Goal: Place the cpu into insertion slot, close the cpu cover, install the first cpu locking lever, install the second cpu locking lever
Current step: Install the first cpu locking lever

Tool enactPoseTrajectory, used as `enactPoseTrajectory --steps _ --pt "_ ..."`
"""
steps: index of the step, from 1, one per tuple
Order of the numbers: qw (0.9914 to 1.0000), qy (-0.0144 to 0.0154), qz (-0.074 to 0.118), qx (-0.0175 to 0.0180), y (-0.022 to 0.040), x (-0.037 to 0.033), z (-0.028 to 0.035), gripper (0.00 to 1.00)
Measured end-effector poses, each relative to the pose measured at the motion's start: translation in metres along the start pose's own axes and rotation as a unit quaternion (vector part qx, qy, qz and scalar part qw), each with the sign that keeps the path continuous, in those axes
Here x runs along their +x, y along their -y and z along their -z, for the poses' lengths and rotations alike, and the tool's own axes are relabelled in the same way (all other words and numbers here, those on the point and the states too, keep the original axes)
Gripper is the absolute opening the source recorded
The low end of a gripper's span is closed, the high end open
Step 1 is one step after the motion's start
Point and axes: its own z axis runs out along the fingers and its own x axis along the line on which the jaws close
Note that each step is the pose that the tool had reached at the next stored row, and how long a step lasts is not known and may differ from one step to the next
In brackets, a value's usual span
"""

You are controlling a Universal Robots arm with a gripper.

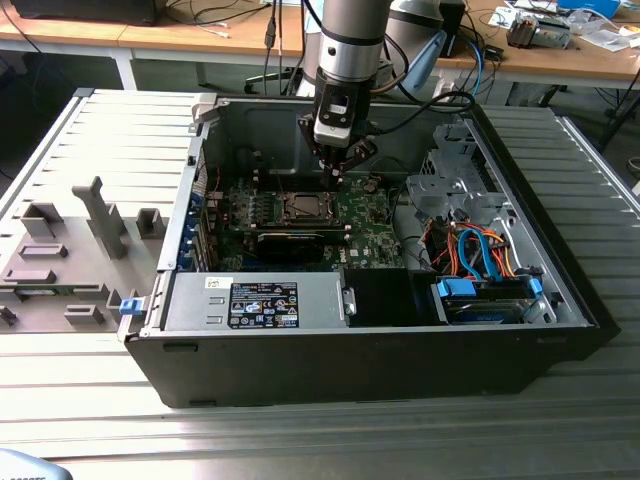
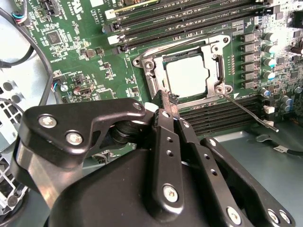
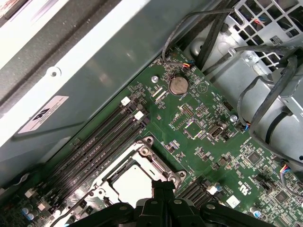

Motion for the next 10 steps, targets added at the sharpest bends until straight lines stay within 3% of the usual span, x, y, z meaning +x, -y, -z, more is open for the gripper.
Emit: enactPoseTrajectory --steps 10 --pt "0.99999 0.0002 0.004 0.0000 0.0000 0.0000 0.0000 0.11"
